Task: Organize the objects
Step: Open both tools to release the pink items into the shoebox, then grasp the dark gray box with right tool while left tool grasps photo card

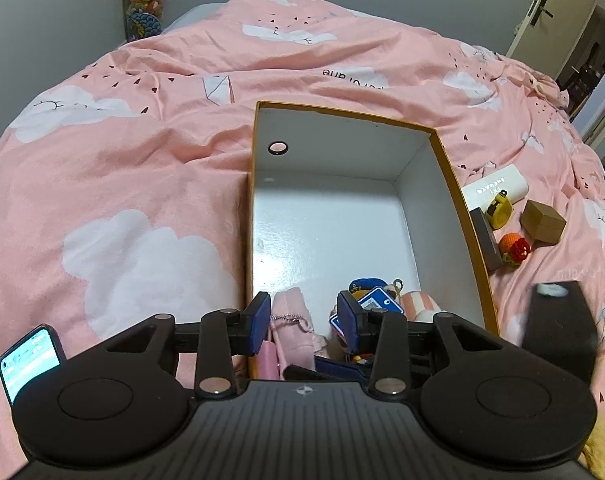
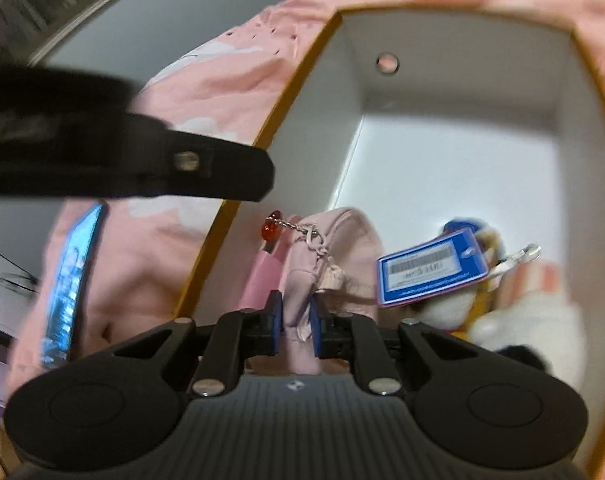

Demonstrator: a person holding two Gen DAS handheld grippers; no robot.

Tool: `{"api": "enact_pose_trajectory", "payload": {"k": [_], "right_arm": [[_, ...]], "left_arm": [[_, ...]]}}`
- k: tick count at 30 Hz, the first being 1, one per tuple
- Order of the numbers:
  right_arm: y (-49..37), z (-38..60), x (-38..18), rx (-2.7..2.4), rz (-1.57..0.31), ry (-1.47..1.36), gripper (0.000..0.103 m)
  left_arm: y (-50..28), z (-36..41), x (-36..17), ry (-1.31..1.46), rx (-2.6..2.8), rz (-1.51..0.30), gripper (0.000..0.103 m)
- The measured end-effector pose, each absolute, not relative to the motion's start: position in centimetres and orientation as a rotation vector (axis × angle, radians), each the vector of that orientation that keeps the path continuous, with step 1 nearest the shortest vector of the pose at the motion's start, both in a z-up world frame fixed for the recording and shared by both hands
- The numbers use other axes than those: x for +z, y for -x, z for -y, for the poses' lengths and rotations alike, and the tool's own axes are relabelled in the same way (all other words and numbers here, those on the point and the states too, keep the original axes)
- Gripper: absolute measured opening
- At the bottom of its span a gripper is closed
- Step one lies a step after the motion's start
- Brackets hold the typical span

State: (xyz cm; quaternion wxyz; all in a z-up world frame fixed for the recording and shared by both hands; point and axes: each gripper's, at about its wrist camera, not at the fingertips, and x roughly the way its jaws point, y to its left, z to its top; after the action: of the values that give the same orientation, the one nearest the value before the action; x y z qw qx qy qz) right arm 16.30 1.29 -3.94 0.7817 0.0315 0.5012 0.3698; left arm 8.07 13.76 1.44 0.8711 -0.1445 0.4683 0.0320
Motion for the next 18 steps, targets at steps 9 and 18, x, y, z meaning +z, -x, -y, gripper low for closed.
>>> {"api": "enact_pose_trajectory", "payload": {"k": [9, 18], "right_arm": [[-18.2, 1.6, -4.4, 0.81, -1.131, -0.204, 0.039], [-17.5, 2.6, -1.4, 0.766, -1.009, -0.172, 0.051]], "left_arm": [[-8.0, -13.1, 1.2, 0.304, 0.051, -0.98, 0.046], [-7.9, -11.9, 1.8, 0.287, 0.025, -0.954, 0.051]]}}
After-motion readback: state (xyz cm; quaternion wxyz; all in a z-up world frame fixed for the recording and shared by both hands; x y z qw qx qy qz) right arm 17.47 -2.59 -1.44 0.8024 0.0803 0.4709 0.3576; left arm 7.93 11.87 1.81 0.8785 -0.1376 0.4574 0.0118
